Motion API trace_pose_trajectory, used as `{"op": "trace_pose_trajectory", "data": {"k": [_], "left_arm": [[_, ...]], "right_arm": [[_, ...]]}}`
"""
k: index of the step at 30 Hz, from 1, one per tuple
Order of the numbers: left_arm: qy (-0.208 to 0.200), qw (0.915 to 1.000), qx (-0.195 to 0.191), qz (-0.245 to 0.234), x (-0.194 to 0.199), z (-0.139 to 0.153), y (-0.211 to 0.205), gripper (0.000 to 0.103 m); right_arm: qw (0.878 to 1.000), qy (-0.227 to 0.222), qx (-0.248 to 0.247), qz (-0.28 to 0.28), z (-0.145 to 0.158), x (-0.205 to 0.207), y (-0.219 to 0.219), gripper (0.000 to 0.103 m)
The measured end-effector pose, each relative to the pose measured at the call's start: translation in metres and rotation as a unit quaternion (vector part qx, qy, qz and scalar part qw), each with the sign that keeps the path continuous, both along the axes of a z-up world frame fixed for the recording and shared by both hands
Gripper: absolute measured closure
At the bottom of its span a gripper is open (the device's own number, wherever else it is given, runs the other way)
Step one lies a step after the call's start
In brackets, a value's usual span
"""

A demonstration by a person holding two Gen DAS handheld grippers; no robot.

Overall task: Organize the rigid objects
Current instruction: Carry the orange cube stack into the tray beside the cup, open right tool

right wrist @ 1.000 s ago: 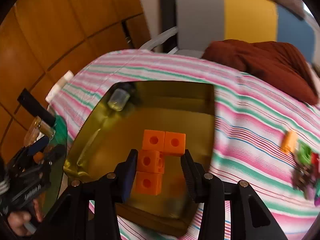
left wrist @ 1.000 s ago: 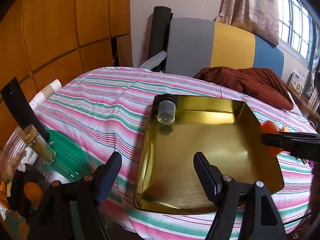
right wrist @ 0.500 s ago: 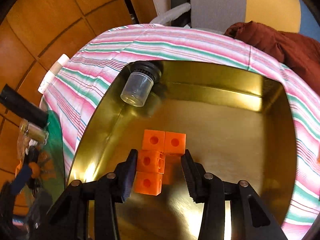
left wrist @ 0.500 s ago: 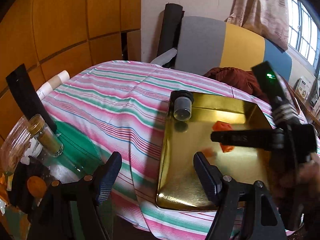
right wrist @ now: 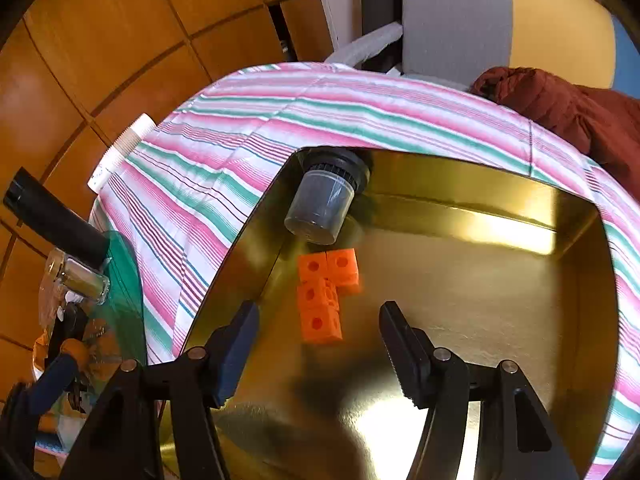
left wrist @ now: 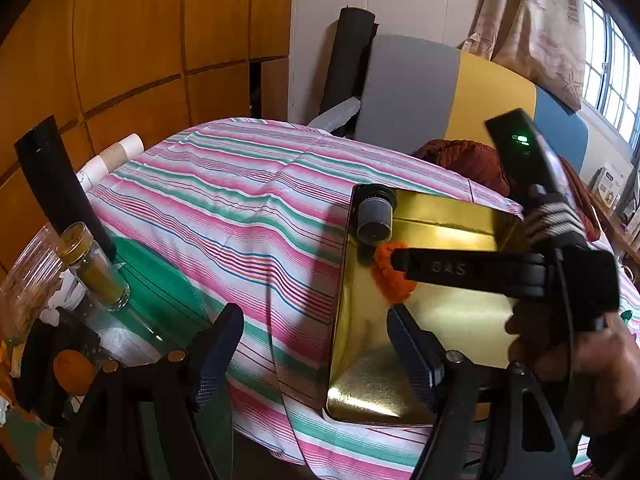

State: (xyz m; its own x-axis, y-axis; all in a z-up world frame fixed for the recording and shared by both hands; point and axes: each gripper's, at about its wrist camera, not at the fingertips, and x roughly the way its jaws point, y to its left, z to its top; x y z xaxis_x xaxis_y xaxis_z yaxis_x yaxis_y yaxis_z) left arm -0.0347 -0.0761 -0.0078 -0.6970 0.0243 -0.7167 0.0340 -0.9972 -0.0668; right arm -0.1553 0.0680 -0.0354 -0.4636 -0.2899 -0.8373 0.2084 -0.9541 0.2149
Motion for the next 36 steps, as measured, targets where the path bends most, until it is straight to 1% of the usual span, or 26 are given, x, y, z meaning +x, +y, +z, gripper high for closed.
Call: {"op": "trace_pose_trajectory", "data": {"k": [6,9,16,19,23,26,29,31,34,36], "left_arm": [[0.001,1.0000,0.002,-0.001,0.001,0.001,0.002,0.028],[0.003,1.0000,0.006,-0.005,0.002,0.004,0.004,0.028],[0.005,0.9995,0.011,-0.028,0.003,0.010,0.015,0.028],[0.008,0.9990,0.006,-0.043,0.004,0.013,0.024,0.028],[0.012,0.9981,-0.002,-0.060,0.005,0.017,0.035,0.028],[0.013,0.9972,-0.007,-0.073,0.007,0.019,0.045,0.027],[0.015,0.9960,-0.010,-0.087,0.008,0.021,0.057,0.028],[0.014,0.9951,-0.012,-0.097,0.009,0.020,0.065,0.027],[0.013,0.9932,-0.008,-0.115,0.010,0.020,0.079,0.027],[0.012,0.9915,-0.005,-0.130,0.011,0.020,0.089,0.028]], "right_arm": [[0.999,0.029,0.008,-0.017,0.011,0.019,0.016,0.040],[0.998,0.053,0.014,-0.023,0.020,0.030,0.027,0.040],[0.992,0.111,0.033,-0.049,0.047,0.063,0.068,0.039],[0.988,0.132,0.042,-0.070,0.057,0.079,0.097,0.037],[0.983,0.147,0.054,-0.100,0.064,0.095,0.133,0.037],[0.978,0.153,0.063,-0.124,0.068,0.106,0.162,0.036],[0.974,0.154,0.073,-0.147,0.068,0.117,0.189,0.032],[0.971,0.157,0.079,-0.160,0.069,0.124,0.206,0.032],[0.965,0.160,0.090,-0.189,0.071,0.134,0.235,0.032],[0.958,0.165,0.096,-0.213,0.075,0.142,0.259,0.030]]}}
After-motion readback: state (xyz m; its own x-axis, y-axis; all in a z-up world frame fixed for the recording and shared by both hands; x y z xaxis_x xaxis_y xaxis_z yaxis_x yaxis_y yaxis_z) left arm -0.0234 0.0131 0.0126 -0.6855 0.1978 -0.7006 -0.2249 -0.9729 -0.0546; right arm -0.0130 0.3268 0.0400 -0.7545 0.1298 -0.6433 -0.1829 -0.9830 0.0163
